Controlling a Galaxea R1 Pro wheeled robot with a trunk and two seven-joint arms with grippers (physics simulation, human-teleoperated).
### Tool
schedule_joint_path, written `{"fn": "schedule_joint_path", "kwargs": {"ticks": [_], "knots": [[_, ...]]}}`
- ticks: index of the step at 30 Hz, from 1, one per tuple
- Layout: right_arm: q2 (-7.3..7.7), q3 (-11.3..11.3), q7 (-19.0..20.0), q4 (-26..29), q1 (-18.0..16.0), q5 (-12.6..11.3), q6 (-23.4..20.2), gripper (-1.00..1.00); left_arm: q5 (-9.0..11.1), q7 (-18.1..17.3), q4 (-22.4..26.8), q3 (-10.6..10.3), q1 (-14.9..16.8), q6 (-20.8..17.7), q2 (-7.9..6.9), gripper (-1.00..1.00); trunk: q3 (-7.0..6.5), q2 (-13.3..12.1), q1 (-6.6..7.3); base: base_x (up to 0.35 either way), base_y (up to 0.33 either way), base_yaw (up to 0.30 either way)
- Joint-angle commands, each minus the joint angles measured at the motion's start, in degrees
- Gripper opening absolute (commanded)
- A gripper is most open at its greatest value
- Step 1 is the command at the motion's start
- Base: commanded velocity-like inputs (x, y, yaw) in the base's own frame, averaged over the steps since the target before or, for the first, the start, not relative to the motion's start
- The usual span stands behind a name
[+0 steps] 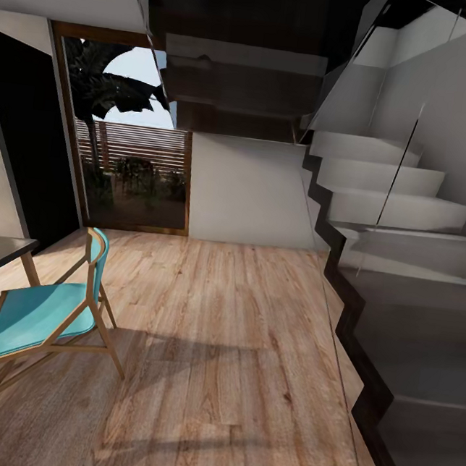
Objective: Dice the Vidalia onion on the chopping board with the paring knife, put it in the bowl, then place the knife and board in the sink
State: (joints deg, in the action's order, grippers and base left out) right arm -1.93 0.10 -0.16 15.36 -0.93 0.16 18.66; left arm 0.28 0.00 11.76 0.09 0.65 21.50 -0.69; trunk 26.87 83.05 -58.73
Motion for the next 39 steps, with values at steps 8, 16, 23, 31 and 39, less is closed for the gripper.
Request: {"fn": "schedule_joint_path", "kwargs": {"ticks": [8,16,23,31,39], "knots": [[0.0,0.1,0.0,-0.2,0.0,0.0,3.9,1.0,0.1,0.0,-0.1,-0.2,0.0,0.2,-0.01,1.0,0.06,0.0,0.0,0.0,0.0,0.0],[0.0,0.1,0.0,-0.2,0.0,0.0,4.1,1.0,0.1,0.0,-0.1,-0.2,0.0,0.2,0.01,1.0,0.06,0.0,0.0,-0.099,0.0,0.0],[0.0,0.0,0.0,-0.2,0.0,0.0,4.1,1.0,0.1,0.0,-0.2,-0.2,0.0,0.2,0.04,1.0,0.06,0.0,0.0,-0.314,0.0,0.0],[0.0,0.0,-0.1,-0.2,0.0,0.0,4.1,1.0,0.1,0.0,-0.2,-0.2,0.0,0.2,0.07,1.0,0.06,0.0,0.0,-0.33,0.031,0.066],[0.0,0.0,-0.1,-0.2,0.0,0.0,4.2,1.0,0.1,0.0,-0.2,-0.2,0.0,0.2,0.08,1.0,0.06,0.0,0.0,-0.323,0.109,0.25]]}}
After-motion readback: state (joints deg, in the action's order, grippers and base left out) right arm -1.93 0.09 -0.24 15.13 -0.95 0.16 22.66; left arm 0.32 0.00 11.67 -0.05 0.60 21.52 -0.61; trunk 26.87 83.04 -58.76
